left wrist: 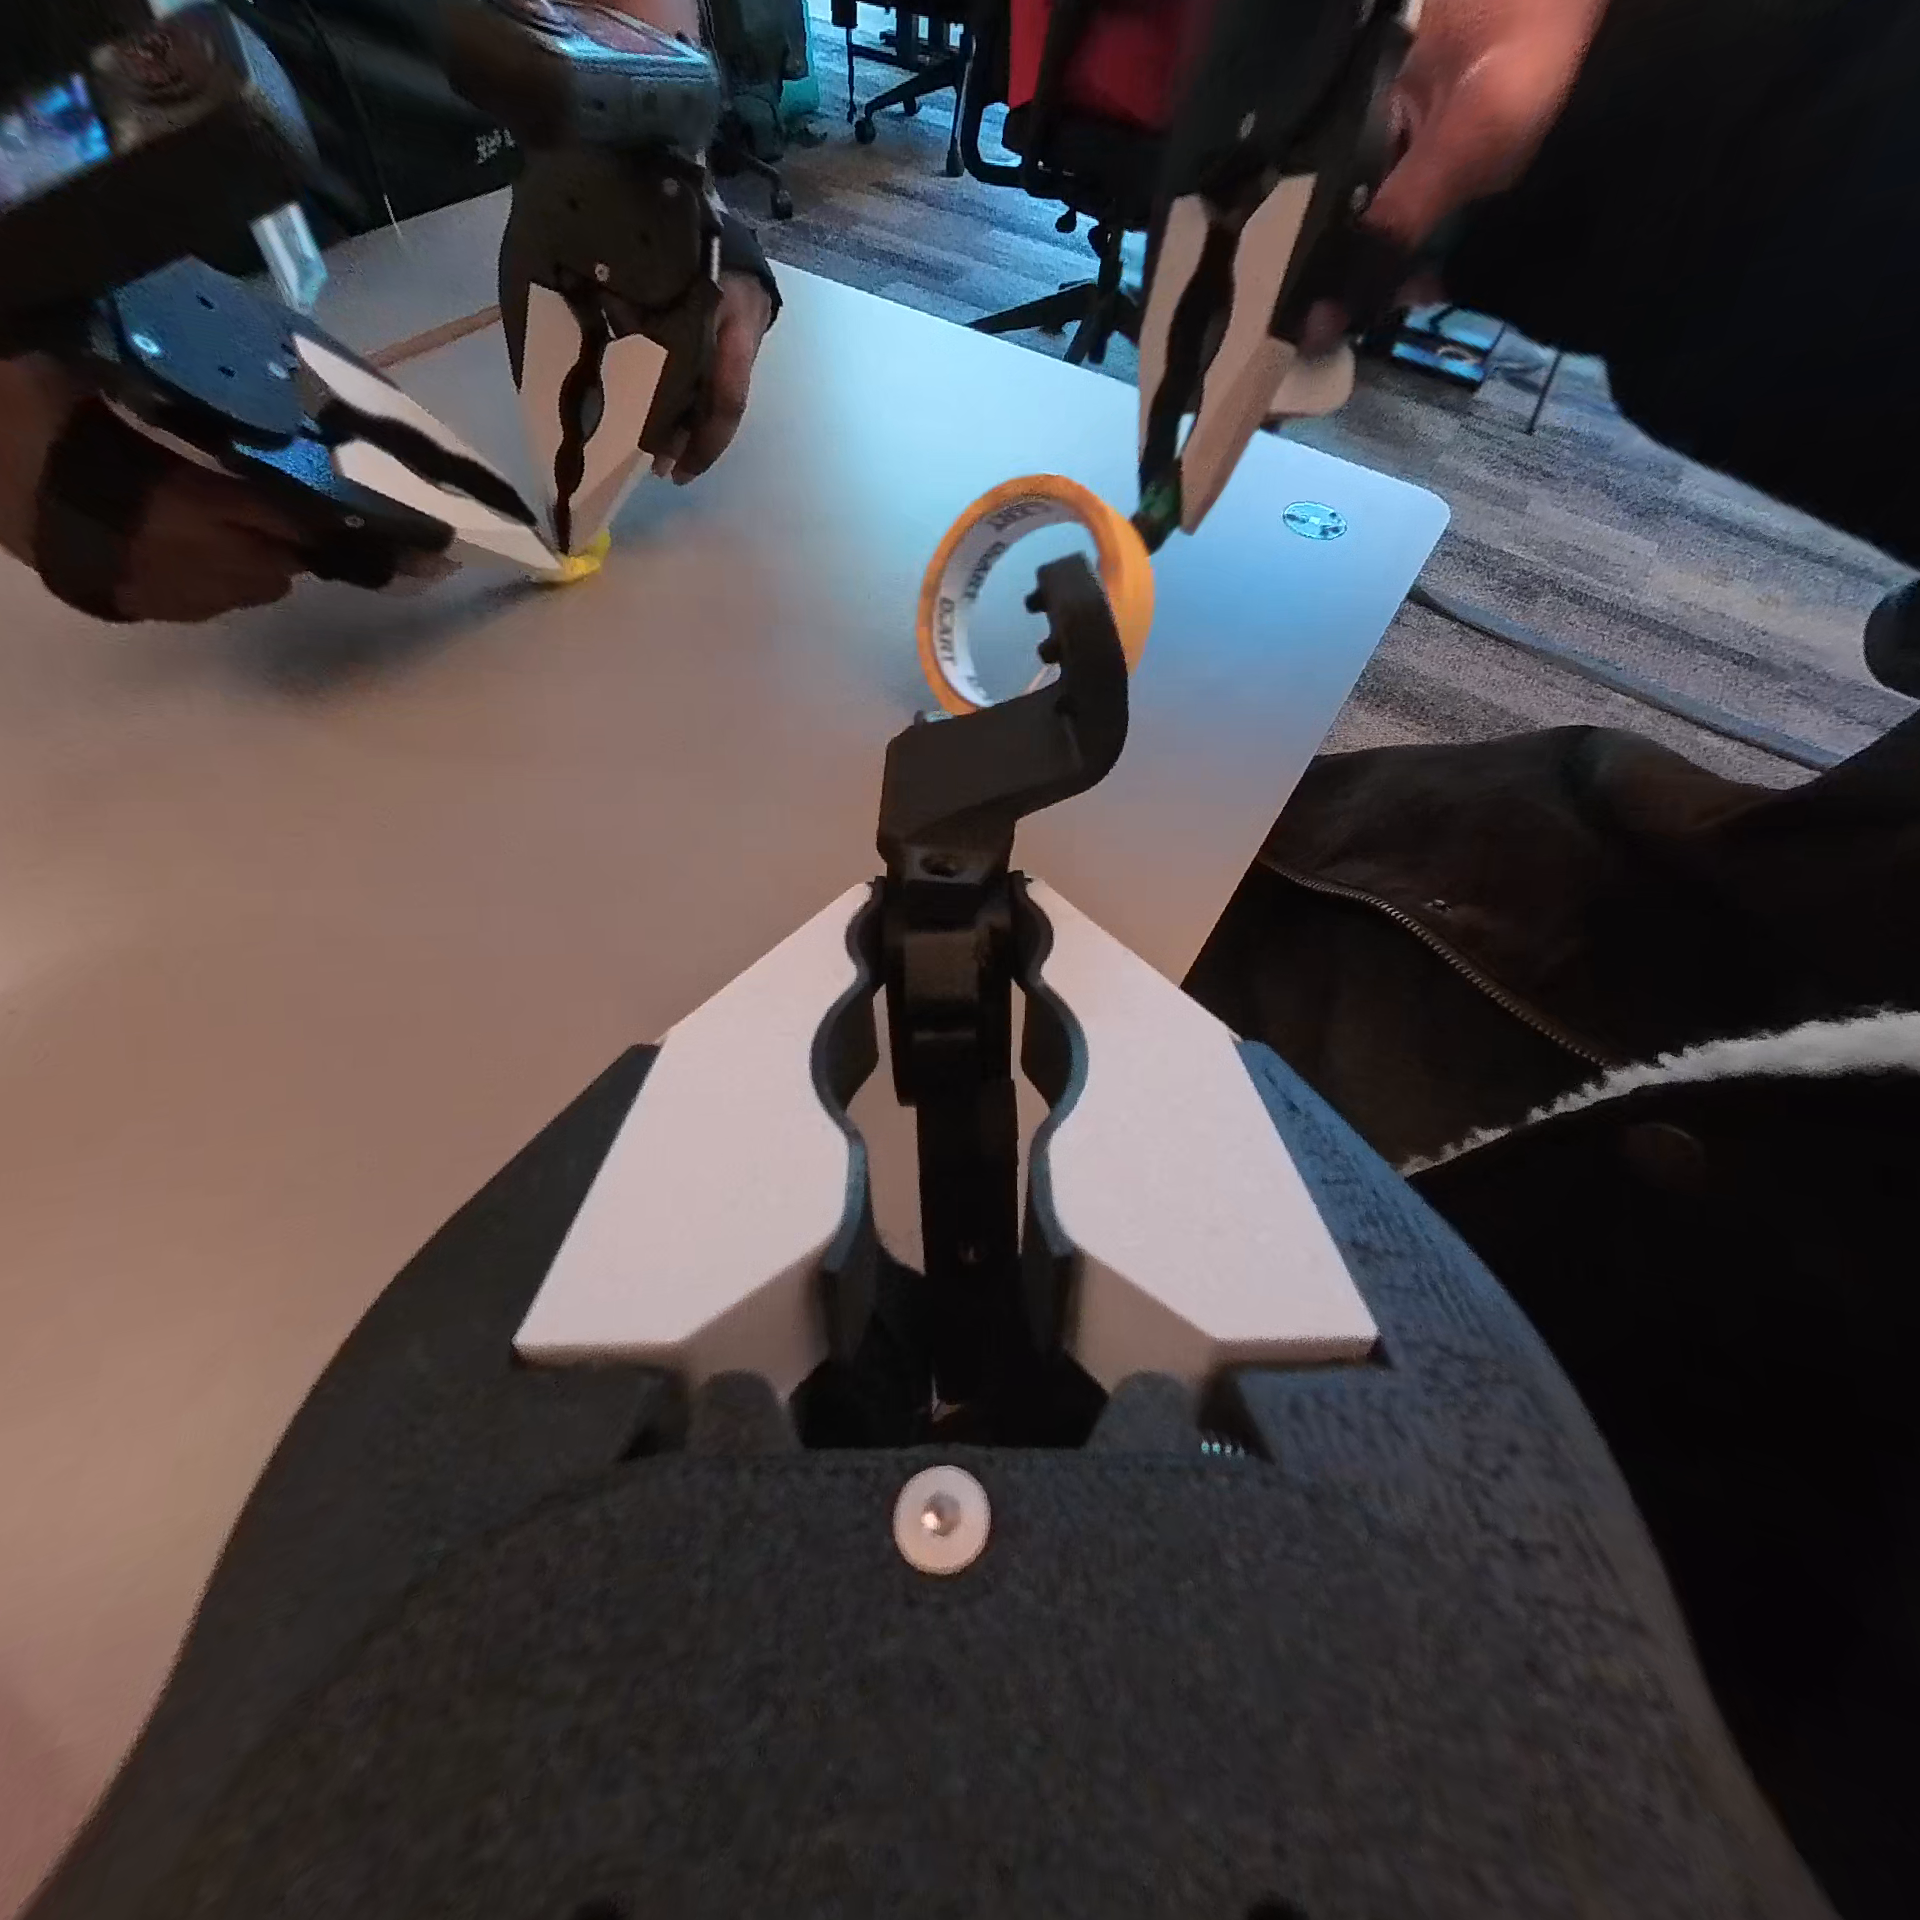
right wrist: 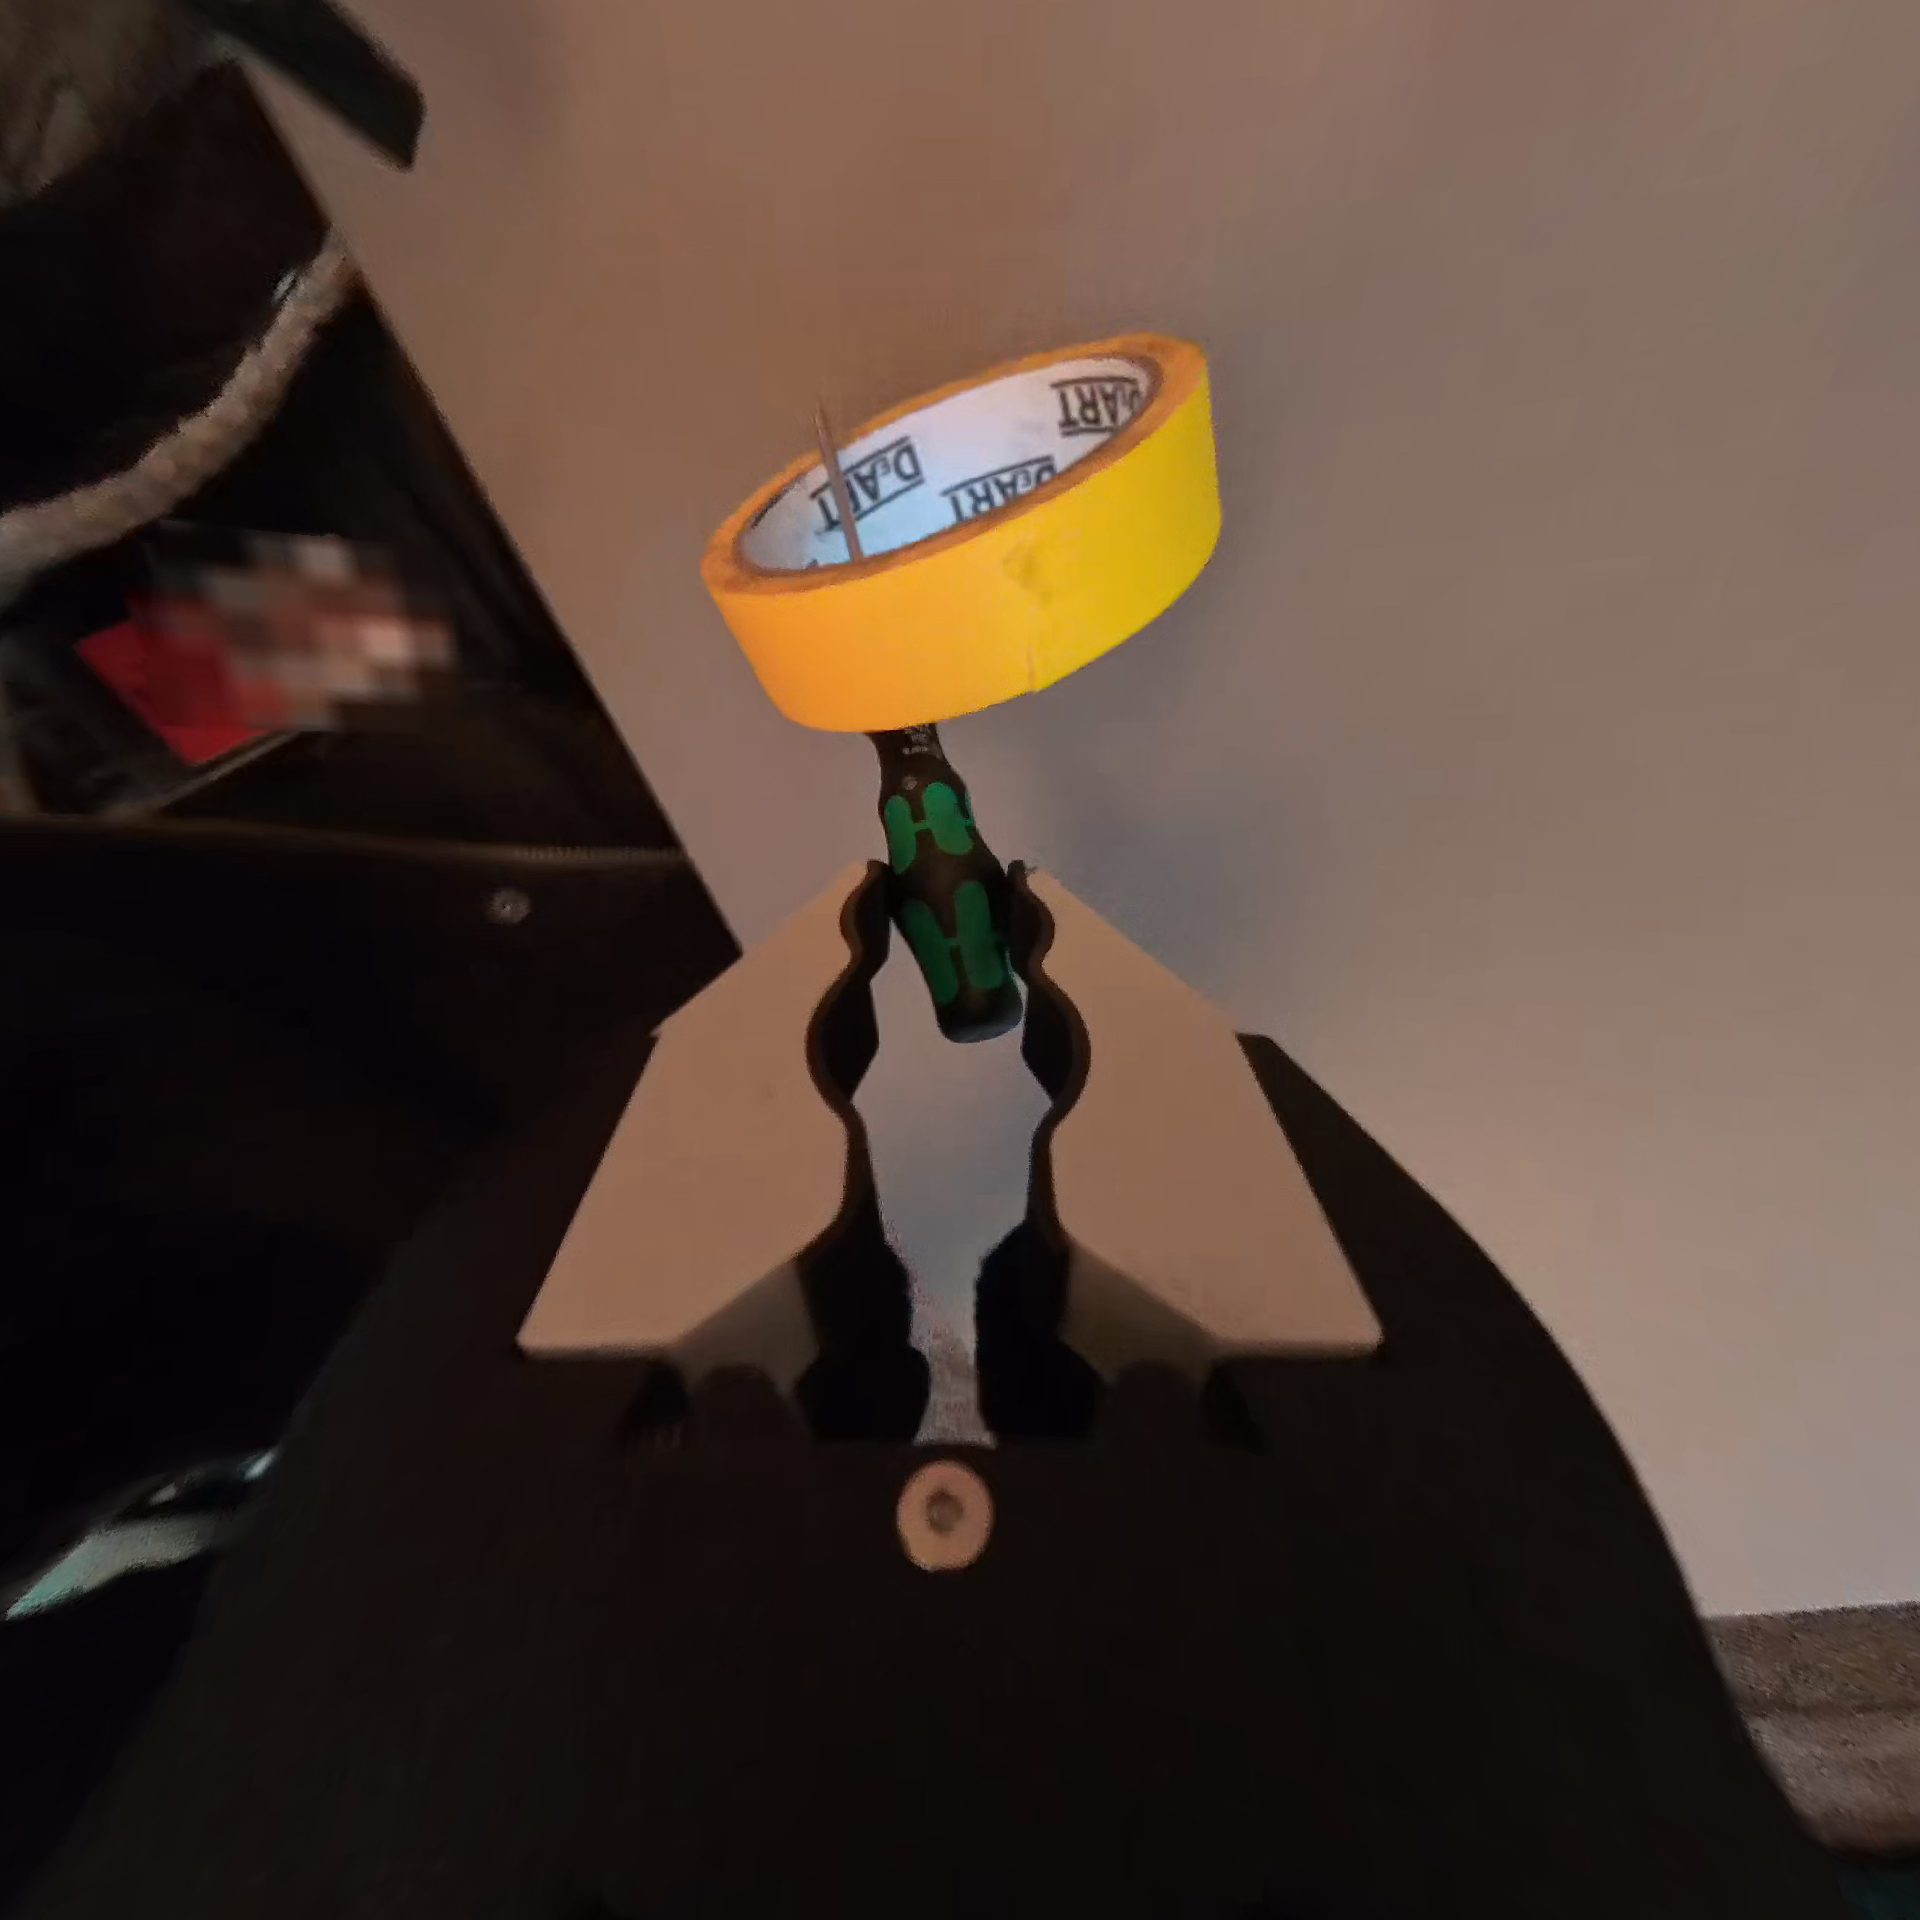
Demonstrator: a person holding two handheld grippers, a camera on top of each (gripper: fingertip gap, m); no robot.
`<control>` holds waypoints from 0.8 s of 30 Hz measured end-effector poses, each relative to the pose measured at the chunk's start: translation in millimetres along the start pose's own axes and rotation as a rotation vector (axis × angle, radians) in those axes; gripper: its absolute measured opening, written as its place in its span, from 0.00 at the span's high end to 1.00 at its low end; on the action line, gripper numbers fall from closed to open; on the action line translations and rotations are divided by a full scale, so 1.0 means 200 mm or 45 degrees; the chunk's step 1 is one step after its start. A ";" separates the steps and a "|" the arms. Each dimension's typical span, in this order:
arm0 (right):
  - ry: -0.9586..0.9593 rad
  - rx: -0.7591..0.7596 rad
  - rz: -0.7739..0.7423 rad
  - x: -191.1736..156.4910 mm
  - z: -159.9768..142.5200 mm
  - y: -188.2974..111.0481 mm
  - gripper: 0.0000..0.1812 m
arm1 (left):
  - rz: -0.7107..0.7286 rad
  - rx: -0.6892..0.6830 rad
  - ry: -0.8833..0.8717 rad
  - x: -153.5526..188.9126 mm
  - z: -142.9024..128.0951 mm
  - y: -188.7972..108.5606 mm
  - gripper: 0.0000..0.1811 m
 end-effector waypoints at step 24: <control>-0.200 0.030 -0.280 -0.06 0.08 -0.10 0.88 | 0.034 -0.056 0.023 -0.03 -0.03 0.00 0.88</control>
Point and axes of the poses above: each gripper's, where its closed fingertips meet, y out along the fingers, z out of its top, x = y × z across the jaws, the point moved 7 cm from there along -y, back along the fingers, and after that the axes turned 1 degree about -x, right-handed, at the moved point
